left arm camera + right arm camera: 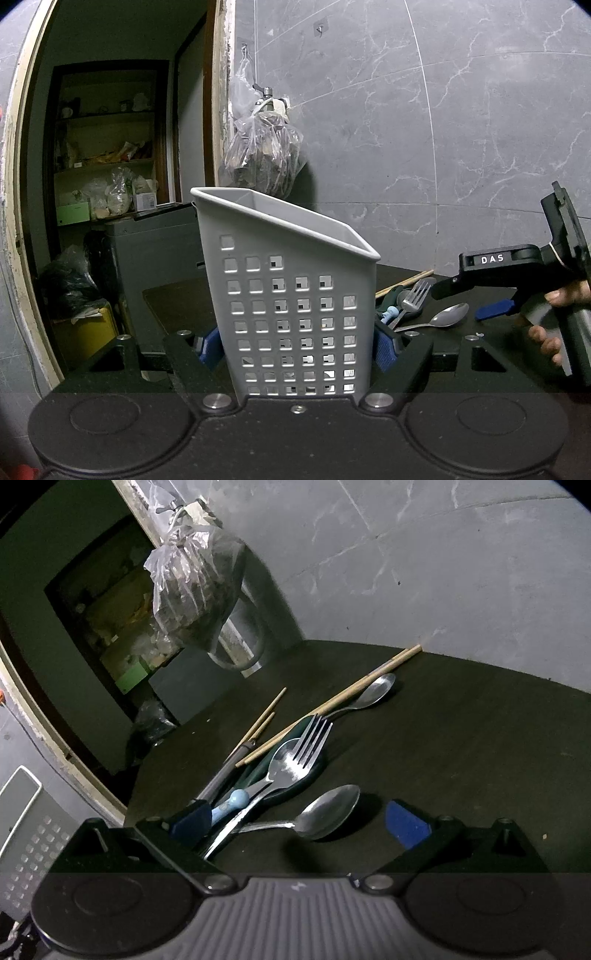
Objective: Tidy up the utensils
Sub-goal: 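Move the right gripper to the utensil pile and grasp another steel spoon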
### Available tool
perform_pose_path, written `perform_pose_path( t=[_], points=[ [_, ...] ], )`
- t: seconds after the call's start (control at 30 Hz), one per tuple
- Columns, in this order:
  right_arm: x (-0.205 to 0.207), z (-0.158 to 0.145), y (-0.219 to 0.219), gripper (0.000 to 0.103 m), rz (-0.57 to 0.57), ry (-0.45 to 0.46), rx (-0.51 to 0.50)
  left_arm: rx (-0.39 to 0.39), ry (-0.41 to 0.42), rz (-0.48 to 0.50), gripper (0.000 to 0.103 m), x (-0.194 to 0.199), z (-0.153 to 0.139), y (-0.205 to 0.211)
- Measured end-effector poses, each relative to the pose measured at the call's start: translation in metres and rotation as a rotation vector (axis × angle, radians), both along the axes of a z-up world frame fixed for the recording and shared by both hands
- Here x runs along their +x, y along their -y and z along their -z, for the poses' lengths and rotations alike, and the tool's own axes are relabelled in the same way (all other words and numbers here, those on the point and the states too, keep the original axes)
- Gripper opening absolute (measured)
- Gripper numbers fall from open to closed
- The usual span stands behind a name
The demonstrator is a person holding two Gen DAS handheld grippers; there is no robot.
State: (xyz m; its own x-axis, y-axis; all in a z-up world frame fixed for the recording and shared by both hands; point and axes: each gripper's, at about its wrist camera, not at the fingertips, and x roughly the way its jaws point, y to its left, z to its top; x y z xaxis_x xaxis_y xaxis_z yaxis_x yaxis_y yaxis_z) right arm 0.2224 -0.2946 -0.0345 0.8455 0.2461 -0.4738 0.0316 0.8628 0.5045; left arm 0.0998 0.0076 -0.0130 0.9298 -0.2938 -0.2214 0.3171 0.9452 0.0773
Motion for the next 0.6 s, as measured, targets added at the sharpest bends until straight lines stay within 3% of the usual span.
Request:
perform_pose_path(
  t=[0.2,0.4,0.57,0.6],
  points=[
    [0.001,0.000,-0.006,0.099,0.024,0.004,-0.057,0.000,0.000,0.001,0.078,0.000,0.000,0.000],
    [0.001,0.000,-0.013,0.087,0.055,0.007,-0.115,0.001,0.000,0.000,0.078,0.000,0.000,0.000],
    [0.003,0.000,-0.013,0.056,0.057,-0.007,-0.137,0.000,0.000,0.001,0.078,0.000,0.001,0.000],
    [0.003,0.000,-0.013,0.056,0.059,-0.009,-0.136,0.000,0.000,0.001,0.078,-0.001,0.001,-0.001]
  ],
)
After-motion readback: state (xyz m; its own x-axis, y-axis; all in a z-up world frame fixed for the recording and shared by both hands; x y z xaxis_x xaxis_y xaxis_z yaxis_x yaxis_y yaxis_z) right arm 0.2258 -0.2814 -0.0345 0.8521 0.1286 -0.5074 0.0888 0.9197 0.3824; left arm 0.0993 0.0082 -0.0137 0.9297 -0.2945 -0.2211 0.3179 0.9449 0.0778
